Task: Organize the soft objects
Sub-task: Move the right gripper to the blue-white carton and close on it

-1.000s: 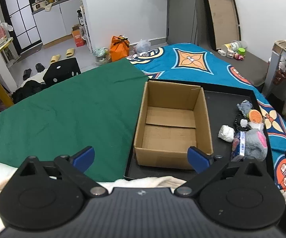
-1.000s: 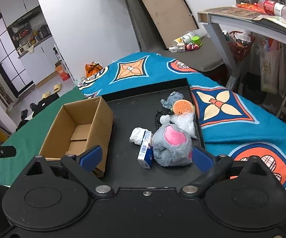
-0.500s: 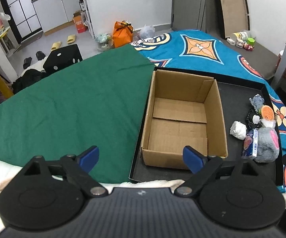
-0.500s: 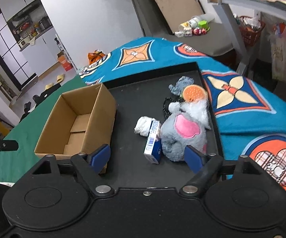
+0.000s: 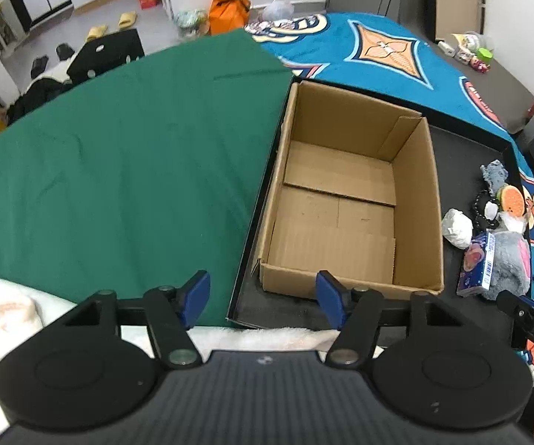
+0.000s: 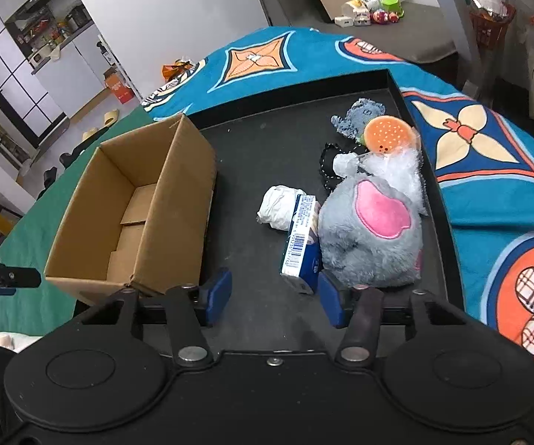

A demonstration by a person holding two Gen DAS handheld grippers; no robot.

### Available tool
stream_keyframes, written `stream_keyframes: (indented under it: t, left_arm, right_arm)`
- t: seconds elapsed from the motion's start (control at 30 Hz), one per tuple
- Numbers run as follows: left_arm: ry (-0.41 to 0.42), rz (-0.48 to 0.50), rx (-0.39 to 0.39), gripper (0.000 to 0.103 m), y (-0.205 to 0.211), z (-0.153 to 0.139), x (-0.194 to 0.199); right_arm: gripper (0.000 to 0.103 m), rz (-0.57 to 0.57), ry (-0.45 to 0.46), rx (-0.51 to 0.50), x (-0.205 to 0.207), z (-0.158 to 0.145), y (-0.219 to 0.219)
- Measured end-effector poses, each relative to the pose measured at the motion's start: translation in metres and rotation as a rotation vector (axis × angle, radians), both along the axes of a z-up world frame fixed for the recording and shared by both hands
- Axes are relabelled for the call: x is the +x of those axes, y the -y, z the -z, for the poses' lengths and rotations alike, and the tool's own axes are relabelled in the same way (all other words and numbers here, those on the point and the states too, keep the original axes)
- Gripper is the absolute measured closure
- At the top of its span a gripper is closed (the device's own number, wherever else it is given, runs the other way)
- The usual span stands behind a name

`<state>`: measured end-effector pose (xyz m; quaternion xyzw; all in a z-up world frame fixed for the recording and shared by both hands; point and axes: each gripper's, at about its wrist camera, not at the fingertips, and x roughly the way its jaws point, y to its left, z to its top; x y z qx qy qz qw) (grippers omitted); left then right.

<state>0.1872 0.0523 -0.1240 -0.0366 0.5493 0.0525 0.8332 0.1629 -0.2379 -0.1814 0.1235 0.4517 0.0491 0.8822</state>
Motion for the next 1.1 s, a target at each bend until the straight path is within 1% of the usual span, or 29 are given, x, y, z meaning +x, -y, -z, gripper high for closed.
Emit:
stream_keyframes:
  t: [0.1,0.17,0.23,0.37,0.47,0.57,0.63,0.67,0.73,0.8,0.9,0.97,1.0,1.03,1.1]
  left_arm:
    - [-0.029,-0.013,0.006,0.048,-0.001,0.007,0.007]
    - [-0.046,-0.02,0.004,0.053,-0.002,0.012,0.013]
    - [-0.056,-0.03,0.003,0.056,-0.002,0.015,0.02]
    - [-0.074,-0.063,0.017,0.057,-0.005,0.023,0.034]
    - [-0.113,-0.058,0.031,0.06,-0.004,0.033,0.043]
    - [-0.138,-0.065,0.027,0.064,-0.006,0.039,0.048]
    - [-0.15,-0.068,0.032,0.068,-0.006,0.041,0.051]
    - [-0.155,-0.065,0.032,0.069,-0.006,0.043,0.052]
    - [-0.164,-0.033,0.023,0.069,-0.004,0.044,0.057]
    - [-0.16,0.031,0.044,0.069,0.003,0.043,0.061]
    - [-0.136,0.106,0.093,0.069,0.011,0.042,0.065]
    - [-0.145,0.112,0.106,0.085,0.009,0.045,0.067]
    - [-0.151,0.11,0.081,0.089,0.006,0.046,0.067]
    - [-0.151,0.109,0.064,0.095,0.004,0.046,0.067]
    - [-0.13,0.126,0.064,0.095,0.005,0.043,0.064]
  right_arm:
    - [0.055,-0.001,-0.018,0.007,0.007,0.005,-0.002]
    - [0.055,-0.001,-0.029,0.003,0.013,0.008,-0.003]
    - [0.055,-0.002,-0.041,-0.001,0.018,0.012,-0.005]
    - [0.055,-0.005,-0.069,-0.004,0.027,0.019,-0.006]
    - [0.055,-0.011,-0.08,-0.008,0.033,0.023,-0.008]
    - [0.057,-0.018,-0.084,-0.021,0.039,0.026,-0.009]
    - [0.063,-0.016,-0.091,-0.033,0.042,0.029,-0.01]
    - [0.064,-0.014,-0.098,-0.035,0.043,0.032,-0.01]
    - [0.072,-0.009,-0.108,-0.037,0.045,0.035,-0.01]
    - [0.079,-0.012,-0.111,-0.051,0.047,0.039,-0.011]
    - [0.081,-0.011,-0.12,-0.066,0.05,0.042,-0.011]
    - [0.083,-0.009,-0.112,-0.069,0.049,0.041,-0.011]
    - [0.083,-0.006,-0.105,-0.07,0.048,0.039,-0.01]
    - [0.083,-0.005,-0.1,-0.073,0.047,0.038,-0.011]
    - [0.084,-0.002,-0.094,-0.073,0.045,0.034,-0.01]
